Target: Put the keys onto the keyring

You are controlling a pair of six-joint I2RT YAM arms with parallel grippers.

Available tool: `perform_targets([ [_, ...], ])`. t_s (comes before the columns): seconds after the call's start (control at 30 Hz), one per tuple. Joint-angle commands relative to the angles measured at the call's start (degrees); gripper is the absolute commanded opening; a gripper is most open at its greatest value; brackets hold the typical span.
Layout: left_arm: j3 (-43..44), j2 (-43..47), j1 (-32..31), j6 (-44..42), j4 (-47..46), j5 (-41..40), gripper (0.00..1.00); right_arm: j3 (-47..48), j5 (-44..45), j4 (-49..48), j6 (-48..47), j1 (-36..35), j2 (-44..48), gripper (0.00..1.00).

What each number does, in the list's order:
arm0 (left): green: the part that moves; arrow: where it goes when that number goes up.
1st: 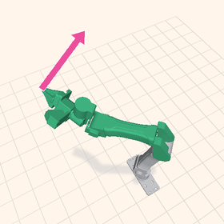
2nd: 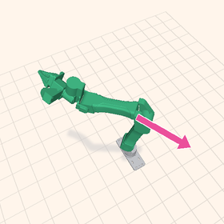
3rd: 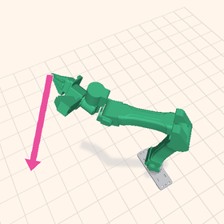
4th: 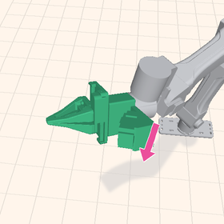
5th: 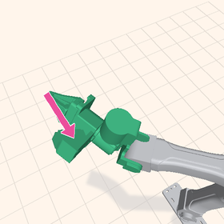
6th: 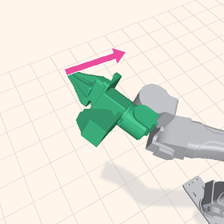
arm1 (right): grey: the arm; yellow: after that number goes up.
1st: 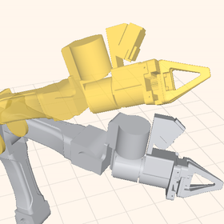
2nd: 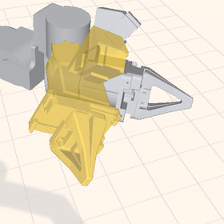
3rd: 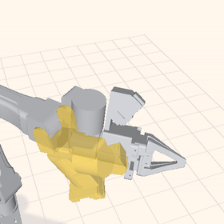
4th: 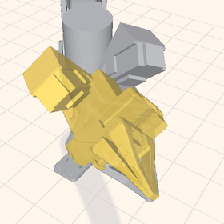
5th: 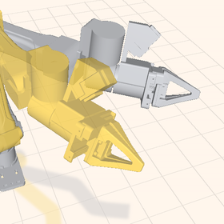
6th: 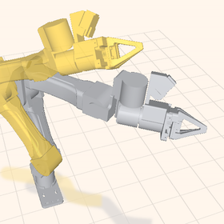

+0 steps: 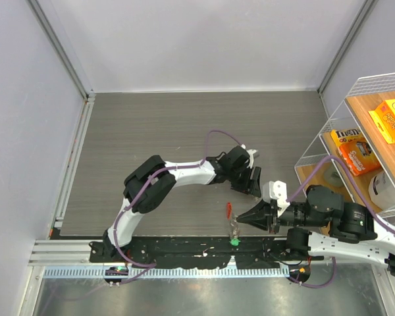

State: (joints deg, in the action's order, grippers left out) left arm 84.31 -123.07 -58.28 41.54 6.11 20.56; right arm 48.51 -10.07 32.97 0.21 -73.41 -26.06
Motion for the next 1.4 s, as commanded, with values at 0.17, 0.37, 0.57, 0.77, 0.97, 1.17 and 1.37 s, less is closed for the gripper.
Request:
perform_targets([
  [0.17,2.1,-3.1,-0.6,0.1,5.1,-0.6,0.59,-0.2,0.8,-4.8,0.6,-0.2,1.7,0.06],
  [0.37,3.3,-4.4,-0.7,0.3,5.5,-0.9,0.54,-0.7,0.7,-5.2,0.7,-0.2,2.5,0.06],
  [0.57,5.2,-5.9,-0.6,0.4,6.6,-1.0,0.49,-1.1,0.3,-5.2,0.8,-0.2,3.3,0.06],
  [0.77,5.0,-6.0,-0.7,0.2,7.2,-1.7,0.43,-1.1,0.5,-4.9,0.8,-0.2,3.8,0.06],
  [0.97,4.4,-6.0,-0.6,-0.1,7.2,-2.6,0.29,-1.5,0.3,-5.0,1.1,-0.2,4.4,0.06],
  [1.17,5.0,-7.1,-0.7,-0.1,7.9,-4.5,0.00,-1.4,0.2,-4.8,1.6,-0.2,4.8,0.06],
  [1.37,3.8,-5.2,-0.7,-2.5,8.2,-7.5,0.00,-1.4,0.2,-4.8,1.6,-0.2,4.5,0.06],
])
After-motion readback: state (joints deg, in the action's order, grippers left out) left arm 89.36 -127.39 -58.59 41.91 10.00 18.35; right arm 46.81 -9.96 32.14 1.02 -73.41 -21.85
